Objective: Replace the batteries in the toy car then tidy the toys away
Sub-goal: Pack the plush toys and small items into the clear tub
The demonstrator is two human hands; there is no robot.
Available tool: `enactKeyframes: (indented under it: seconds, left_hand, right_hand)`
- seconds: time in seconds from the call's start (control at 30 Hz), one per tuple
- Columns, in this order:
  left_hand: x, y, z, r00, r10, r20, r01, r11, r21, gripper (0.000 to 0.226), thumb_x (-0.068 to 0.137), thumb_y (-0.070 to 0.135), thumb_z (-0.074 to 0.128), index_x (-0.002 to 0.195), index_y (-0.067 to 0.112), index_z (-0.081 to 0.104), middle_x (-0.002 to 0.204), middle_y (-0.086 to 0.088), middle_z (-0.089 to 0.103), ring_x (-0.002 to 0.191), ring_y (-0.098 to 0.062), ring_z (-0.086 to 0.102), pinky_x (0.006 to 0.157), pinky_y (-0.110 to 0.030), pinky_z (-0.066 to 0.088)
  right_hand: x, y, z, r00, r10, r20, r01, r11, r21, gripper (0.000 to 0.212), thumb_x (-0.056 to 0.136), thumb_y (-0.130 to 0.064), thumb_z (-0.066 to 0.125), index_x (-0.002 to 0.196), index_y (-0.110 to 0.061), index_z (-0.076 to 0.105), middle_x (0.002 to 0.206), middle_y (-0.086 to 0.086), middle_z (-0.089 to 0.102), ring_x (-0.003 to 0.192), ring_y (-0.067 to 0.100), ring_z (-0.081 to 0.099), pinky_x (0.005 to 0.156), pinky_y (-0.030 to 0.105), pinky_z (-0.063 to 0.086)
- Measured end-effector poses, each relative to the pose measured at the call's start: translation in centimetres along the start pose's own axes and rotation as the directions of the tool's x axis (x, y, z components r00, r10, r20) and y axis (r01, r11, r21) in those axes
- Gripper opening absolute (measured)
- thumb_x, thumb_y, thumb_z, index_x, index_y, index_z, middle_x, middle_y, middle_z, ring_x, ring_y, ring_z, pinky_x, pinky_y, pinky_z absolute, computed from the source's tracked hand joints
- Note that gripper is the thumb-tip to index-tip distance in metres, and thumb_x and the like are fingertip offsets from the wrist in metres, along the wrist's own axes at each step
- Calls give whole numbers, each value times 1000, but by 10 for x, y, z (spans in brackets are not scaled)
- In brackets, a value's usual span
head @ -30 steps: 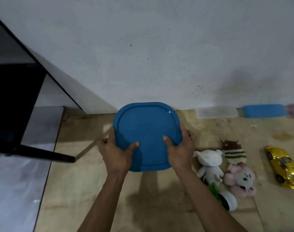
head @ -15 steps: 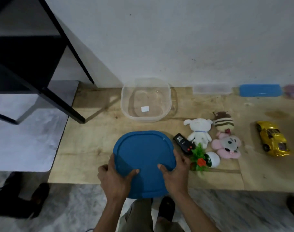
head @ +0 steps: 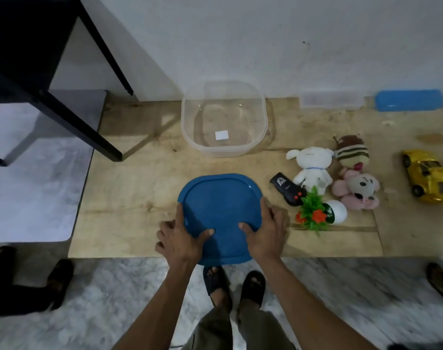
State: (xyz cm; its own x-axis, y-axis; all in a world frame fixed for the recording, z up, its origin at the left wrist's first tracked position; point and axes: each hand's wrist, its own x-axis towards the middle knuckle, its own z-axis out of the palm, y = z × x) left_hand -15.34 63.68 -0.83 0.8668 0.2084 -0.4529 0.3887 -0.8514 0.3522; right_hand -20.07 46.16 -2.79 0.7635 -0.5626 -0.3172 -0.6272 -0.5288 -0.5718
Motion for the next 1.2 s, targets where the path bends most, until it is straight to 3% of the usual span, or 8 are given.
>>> enactKeyframes:
  seconds: [0.2,0.3,0.47,0.67,0.87,1.0,1.1,1.2]
  left_hand:
    - [1,-6,-3,997,70,-8,-69,991,113,109,69,82,62,156,42,7,130,-10,38,113,-34,41,95,-50,35]
    - [-1,-5,-8,994,101,-28,-99,992,80,105,70,77,66,155,40,17,135,-12,37,118,-36,40,97,-54,35]
    - [-14,20,-10,976,199,-85,-204,977,-55,83,80,65,67,149,30,37,144,-17,36,128,-40,35,103,-60,30]
    - [-32,105,17,923,385,-17,-382,906,-183,75,85,60,65,145,20,43,134,-20,45,124,-40,43,98,-60,43]
    - [-44,215,57,893,447,49,-424,873,-239,75,88,52,66,149,16,39,136,-22,42,126,-40,41,102,-50,40]
    - [-33,266,87,906,417,70,-382,879,-287,72,93,40,65,153,17,33,142,-22,37,128,-39,38,104,-46,38]
    - [-23,298,115,949,296,106,-254,921,-296,73,95,51,56,155,22,26,152,-19,25,134,-42,33,109,-49,36]
    - [-16,318,141,974,202,100,-173,954,-244,70,95,59,48,155,32,21,154,-18,22,136,-42,29,110,-54,31]
  right_hand:
    - [-7,1,0,999,-37,19,38,995,-92,85,91,-56,60,158,-31,15,147,10,28,138,30,19,111,53,24]
    - [-15,-4,-9,998,-68,7,68,997,-24,81,90,-54,63,157,-26,25,147,11,33,137,29,26,110,50,29]
    - [-24,7,-55,956,-143,-258,201,955,216,53,90,-30,71,138,-17,54,125,2,52,109,7,52,90,32,52]
    - [32,53,-143,843,-23,-538,112,985,134,40,90,-27,66,126,-10,62,117,15,61,110,29,58,89,35,48]
    - [111,87,-177,870,123,-477,-140,990,0,72,91,-58,49,150,-19,37,145,21,45,132,42,41,102,58,41]
    - [146,85,-166,902,122,-413,-162,985,-64,76,94,-63,43,157,-31,16,155,17,34,140,40,34,106,59,37]
    - [171,86,-161,908,126,-399,-172,981,-83,76,94,-69,34,157,-32,12,150,13,41,134,40,41,103,57,39]
    - [189,90,-159,906,80,-415,-154,977,-146,76,95,-69,34,157,-28,20,134,10,55,114,36,53,86,50,48]
